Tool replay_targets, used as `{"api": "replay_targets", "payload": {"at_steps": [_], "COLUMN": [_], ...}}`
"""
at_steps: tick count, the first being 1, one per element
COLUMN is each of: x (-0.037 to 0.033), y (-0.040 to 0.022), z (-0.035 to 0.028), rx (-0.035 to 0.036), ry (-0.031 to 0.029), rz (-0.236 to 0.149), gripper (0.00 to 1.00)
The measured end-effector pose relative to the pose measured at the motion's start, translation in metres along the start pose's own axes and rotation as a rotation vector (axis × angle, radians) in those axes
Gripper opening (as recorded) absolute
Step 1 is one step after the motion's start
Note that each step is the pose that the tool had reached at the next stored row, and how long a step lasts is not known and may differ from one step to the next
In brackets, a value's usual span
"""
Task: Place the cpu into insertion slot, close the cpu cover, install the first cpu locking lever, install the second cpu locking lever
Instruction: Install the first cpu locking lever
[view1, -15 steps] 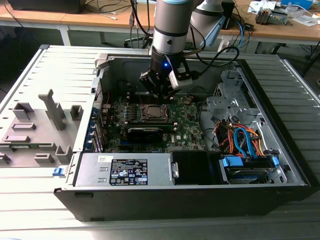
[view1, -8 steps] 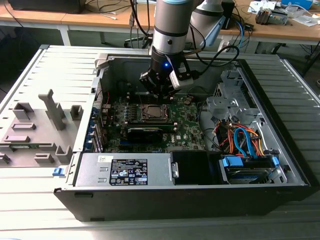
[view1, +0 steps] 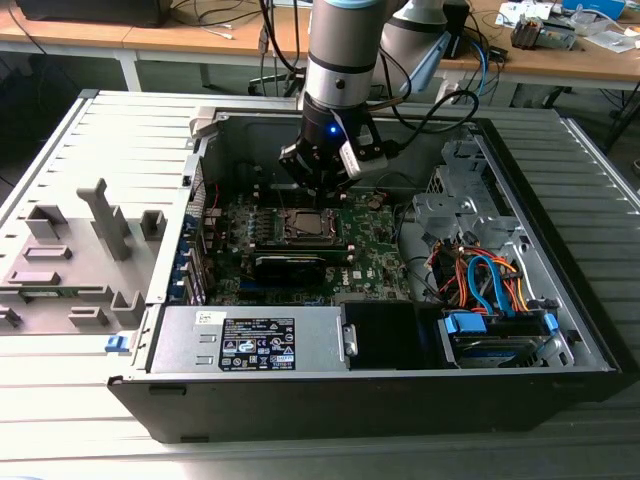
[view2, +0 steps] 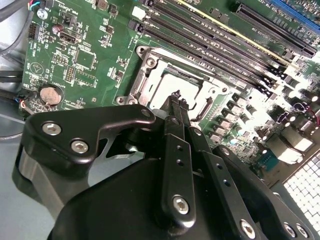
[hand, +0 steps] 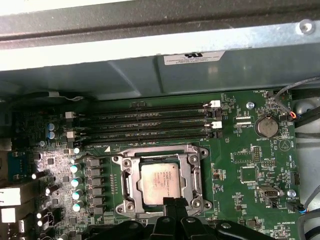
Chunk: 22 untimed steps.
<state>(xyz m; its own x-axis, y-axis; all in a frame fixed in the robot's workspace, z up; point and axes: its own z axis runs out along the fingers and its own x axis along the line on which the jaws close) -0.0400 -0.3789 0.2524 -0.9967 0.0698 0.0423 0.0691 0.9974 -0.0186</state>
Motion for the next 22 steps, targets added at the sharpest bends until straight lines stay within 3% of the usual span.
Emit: {"api": "replay_targets", "payload": {"at_steps": [22], "x": [0.0], "y": [0.0], "z": [0.0001], "rx": [0.0017], "ry": [-0.0008], "rz": [-0.04], "gripper": [0.11]}}
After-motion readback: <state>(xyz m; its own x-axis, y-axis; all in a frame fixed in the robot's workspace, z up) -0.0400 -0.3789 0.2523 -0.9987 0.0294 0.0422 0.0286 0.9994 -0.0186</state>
